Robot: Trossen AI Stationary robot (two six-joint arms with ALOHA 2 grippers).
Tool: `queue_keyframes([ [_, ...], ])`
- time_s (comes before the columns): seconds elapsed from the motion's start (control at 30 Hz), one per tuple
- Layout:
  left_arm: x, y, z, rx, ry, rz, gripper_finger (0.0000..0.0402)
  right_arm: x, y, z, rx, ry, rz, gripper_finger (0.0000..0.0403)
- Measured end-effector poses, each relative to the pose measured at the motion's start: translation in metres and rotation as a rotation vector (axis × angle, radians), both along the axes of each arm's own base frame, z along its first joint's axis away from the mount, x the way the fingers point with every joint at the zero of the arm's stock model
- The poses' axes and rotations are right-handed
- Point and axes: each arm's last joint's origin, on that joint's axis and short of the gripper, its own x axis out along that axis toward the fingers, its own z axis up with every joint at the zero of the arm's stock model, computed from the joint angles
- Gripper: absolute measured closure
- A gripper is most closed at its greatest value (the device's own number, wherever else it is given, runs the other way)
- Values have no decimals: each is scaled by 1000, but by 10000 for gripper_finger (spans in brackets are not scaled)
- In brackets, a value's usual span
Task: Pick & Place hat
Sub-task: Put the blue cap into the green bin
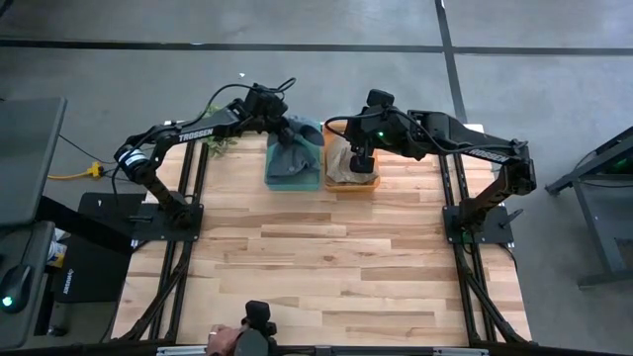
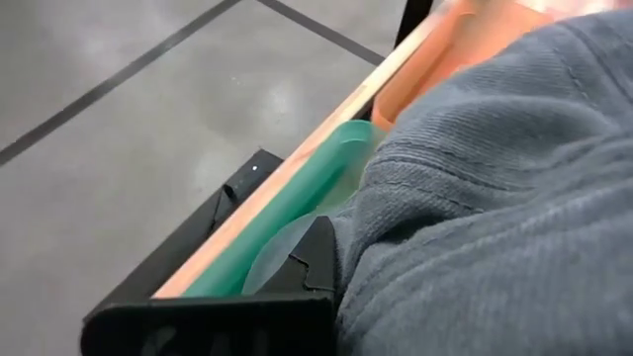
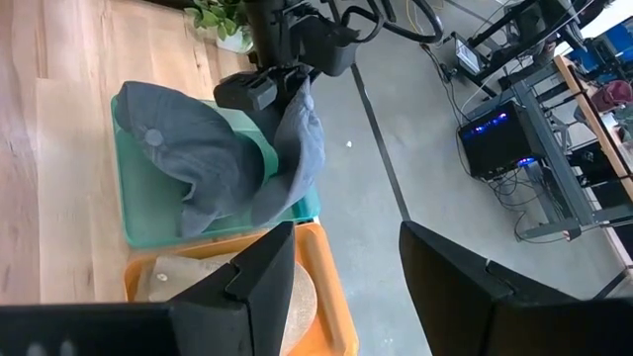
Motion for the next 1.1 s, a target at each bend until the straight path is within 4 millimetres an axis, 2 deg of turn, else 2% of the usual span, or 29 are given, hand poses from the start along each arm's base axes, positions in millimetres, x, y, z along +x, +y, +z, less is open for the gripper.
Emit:
queue_keyframes([
  [0.2, 1, 1, 1, 28, 0, -18, 401, 0, 0, 0, -2, 3, 1, 224],
  [0.53, 12, 5, -21, 15, 51, -35, 401, 0, 0, 0, 3, 0, 3, 224],
  [0.9, 17, -10, -30, -2, 164, -147, 401, 0, 0, 0, 6, 2, 12, 224],
  [1.1, 22, -15, -30, 30, 188, -180, 367, 1, 0, -1, 12, 3, 22, 224],
])
